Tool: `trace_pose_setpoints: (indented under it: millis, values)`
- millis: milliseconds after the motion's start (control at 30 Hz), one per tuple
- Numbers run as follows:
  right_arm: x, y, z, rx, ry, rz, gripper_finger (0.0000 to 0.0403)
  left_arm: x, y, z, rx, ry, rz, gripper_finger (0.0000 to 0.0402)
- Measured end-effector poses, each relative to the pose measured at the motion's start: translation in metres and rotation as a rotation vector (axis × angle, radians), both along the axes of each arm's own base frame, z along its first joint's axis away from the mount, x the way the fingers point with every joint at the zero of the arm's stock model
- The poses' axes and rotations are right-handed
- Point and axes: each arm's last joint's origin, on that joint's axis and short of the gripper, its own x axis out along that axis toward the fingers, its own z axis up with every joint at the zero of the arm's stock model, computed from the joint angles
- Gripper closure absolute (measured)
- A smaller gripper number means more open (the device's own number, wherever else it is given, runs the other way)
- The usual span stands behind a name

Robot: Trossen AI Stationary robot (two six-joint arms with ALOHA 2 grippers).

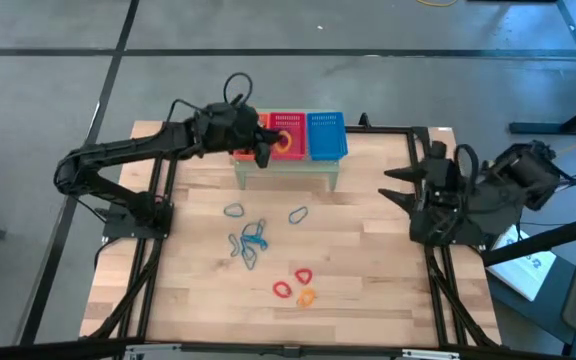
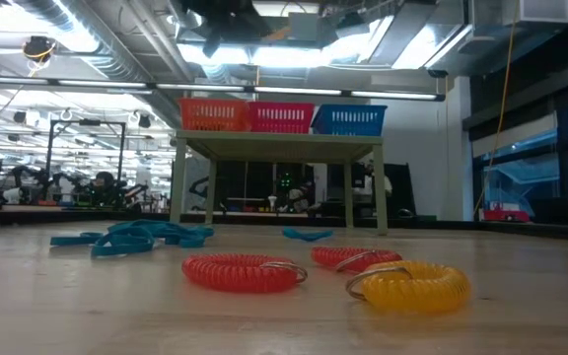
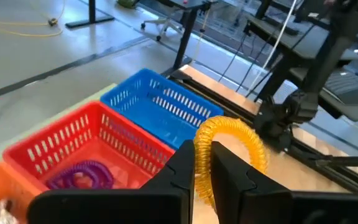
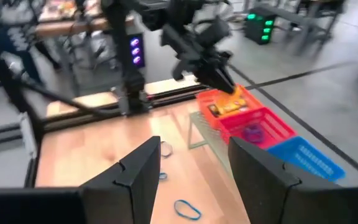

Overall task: Pick & Place Office Desk Supplies
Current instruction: Put the yellow keychain into the red bin on the shelf

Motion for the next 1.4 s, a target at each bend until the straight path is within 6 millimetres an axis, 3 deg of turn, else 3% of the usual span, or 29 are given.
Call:
trace_pose_setpoints:
  millis: [233,367,467,600,800,933,1133,1400]
  values:
    - [-0.027,0.009,-0.044,0.072,-0.175,-0.012,0.0211,0.003,0.020,0.003,0.020,-0.078,-0.062,0.0371]
    - [-0.037,0.003,-0.059,0.143,-0.283,0.051,0.0211,0.011,0.028,-0.008,0.016,-0.035,-0.072,0.0370]
    - [-0.035,0.008,-0.066,0.187,-0.426,0.279,0.0211,0.022,0.032,-0.021,-0.004,0.000,-0.087,0.0370]
    - [-0.032,0.008,-0.070,0.122,-0.713,0.579,0.0211,0.032,0.036,-0.030,-0.029,0.002,-0.110,0.0371]
    - [-0.044,-0.011,-0.101,0.181,-0.688,0.730,0.0211,0.044,0.041,-0.040,-0.060,-0.019,-0.097,0.0368]
    - [-0.053,-0.019,-0.107,0.208,-0.732,0.793,0.0211,0.046,0.044,-0.044,-0.077,-0.015,-0.069,0.0371]
    - [-0.060,-0.029,-0.111,0.172,-0.720,0.730,0.0211,0.043,0.052,-0.045,-0.080,-0.009,-0.034,0.0368]
    - [-0.058,-0.033,-0.114,0.179,-0.684,0.601,0.0211,0.027,0.077,-0.056,-0.104,0.111,0.071,0.0366]
